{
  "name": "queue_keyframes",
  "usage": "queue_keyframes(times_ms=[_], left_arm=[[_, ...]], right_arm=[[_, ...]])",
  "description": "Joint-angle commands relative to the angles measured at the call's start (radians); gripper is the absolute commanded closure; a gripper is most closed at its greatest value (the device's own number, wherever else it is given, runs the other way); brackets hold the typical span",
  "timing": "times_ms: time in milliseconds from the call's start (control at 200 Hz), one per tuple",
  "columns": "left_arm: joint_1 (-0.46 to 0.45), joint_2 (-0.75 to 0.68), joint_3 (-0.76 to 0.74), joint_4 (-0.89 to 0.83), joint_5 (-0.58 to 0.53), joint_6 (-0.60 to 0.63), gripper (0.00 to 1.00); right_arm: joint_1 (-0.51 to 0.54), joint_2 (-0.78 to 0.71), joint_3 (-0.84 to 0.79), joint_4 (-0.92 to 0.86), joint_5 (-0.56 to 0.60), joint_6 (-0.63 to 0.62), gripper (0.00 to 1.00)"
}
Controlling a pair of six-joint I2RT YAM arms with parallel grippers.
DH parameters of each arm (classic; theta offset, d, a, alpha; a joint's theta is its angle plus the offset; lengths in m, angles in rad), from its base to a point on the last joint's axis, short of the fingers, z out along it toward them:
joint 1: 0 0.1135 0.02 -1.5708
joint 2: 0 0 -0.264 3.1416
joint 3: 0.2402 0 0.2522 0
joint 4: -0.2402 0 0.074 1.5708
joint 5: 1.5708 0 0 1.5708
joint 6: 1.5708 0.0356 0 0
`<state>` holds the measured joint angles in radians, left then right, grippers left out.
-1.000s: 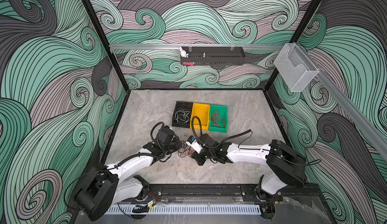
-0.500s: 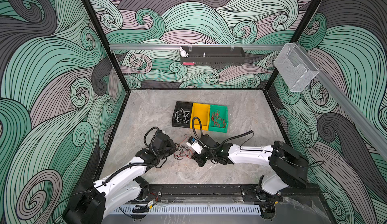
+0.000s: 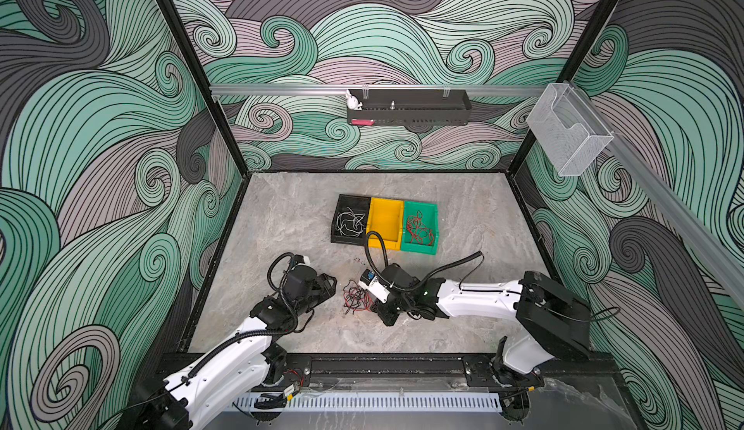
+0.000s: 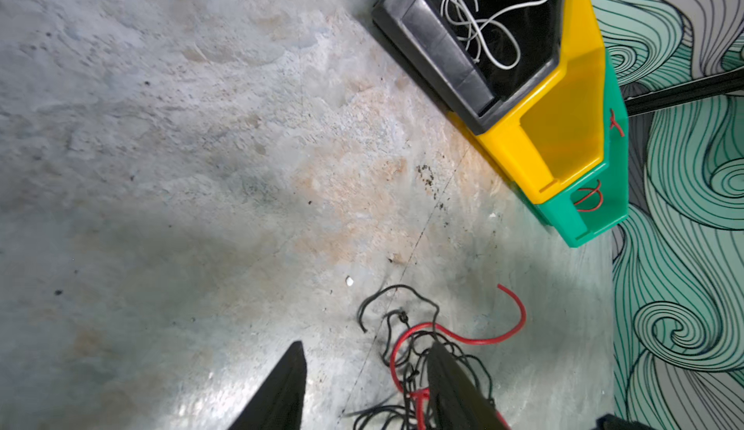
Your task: Untangle the cables
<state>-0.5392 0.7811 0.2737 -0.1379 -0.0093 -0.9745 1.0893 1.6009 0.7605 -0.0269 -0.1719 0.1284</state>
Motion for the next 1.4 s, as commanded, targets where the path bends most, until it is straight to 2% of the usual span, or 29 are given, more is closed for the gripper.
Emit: queue_keyframes(times_ms=[0, 245, 555, 640, 791, 1046, 1201, 1396], left_arm=[[0.005, 0.006, -0.011, 0.037, 0.042, 0.051, 0.44], [0.005, 0.152, 0.026, 0.115, 0.145, 0.086, 0.44], [0.005, 0.293, 0.050, 0.187, 0.255, 0.091, 0.48], [0.005, 0.318, 0.057, 0.170, 0.229, 0.093, 0.51], [0.006, 0.337, 0.059, 0.141, 0.174, 0.086, 0.71], [0.007, 0.317, 0.071, 0.078, 0.110, 0.085, 1.00], [0.012, 0.235, 0.070, 0.005, 0.046, 0.087, 1.00], [0.032, 0.065, 0.031, -0.064, -0.070, 0.077, 1.00]], right_arm=[[0.020, 0.004, 0.025, -0.024, 0.043, -0.061, 0.97], [0.071, -0.005, 0.047, -0.027, 0.100, -0.144, 0.98], [0.093, 0.028, 0.062, -0.012, 0.101, -0.139, 0.97], [0.095, 0.027, 0.063, -0.009, 0.100, -0.139, 0.97], [0.098, 0.024, 0.061, -0.006, 0.103, -0.138, 0.97], [0.098, 0.022, 0.053, -0.006, 0.135, -0.130, 0.97], [0.089, 0.034, 0.062, -0.058, 0.215, -0.105, 1.00], [0.061, 0.035, 0.074, -0.148, 0.245, -0.047, 1.00]])
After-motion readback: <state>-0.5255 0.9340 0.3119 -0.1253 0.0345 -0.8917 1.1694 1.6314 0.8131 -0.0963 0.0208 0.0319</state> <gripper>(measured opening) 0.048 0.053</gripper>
